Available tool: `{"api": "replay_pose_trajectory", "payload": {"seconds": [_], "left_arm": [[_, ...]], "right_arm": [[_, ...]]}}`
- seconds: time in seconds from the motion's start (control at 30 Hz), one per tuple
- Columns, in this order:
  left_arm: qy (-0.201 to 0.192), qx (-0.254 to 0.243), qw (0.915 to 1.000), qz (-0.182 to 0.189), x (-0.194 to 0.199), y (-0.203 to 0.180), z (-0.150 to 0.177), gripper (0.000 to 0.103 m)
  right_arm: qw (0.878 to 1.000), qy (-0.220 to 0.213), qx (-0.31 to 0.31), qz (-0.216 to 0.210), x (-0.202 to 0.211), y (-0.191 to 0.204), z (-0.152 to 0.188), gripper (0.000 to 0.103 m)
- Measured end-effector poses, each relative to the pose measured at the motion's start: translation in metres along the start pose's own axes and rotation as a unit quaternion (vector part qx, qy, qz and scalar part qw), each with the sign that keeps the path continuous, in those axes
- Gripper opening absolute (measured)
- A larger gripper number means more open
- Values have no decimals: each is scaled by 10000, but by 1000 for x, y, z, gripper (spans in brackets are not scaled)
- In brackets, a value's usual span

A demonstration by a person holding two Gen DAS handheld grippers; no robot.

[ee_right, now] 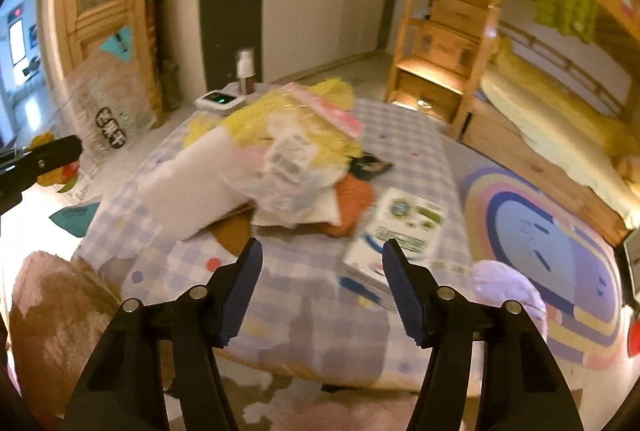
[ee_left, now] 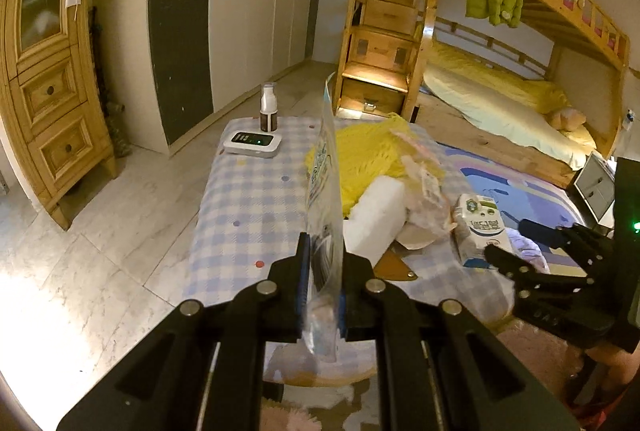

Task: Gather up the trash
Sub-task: 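Grasp the clear plastic bag with pink label using the right tool while the left tool holds the snack bag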

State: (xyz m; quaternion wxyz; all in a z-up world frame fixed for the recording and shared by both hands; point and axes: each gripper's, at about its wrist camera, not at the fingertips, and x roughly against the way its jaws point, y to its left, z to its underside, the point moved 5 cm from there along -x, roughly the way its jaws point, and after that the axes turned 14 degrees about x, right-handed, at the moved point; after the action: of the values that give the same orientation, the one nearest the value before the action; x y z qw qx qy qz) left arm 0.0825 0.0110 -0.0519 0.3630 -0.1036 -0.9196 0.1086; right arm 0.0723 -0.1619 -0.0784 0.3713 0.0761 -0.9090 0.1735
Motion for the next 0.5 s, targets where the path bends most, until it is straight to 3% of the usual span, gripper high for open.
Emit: {"api": "replay_pose_trajectory", "payload": {"seconds": [0.17,0.5], "left_arm": [[60,60,10000,-31,-13,7,-3,9],[172,60,9998,-47,-31,9,-5,9]], "right_arm": [[9995,123,290,12,-27,15,-12,73],[9950,123,827,546,-59,32,-28,71]]}}
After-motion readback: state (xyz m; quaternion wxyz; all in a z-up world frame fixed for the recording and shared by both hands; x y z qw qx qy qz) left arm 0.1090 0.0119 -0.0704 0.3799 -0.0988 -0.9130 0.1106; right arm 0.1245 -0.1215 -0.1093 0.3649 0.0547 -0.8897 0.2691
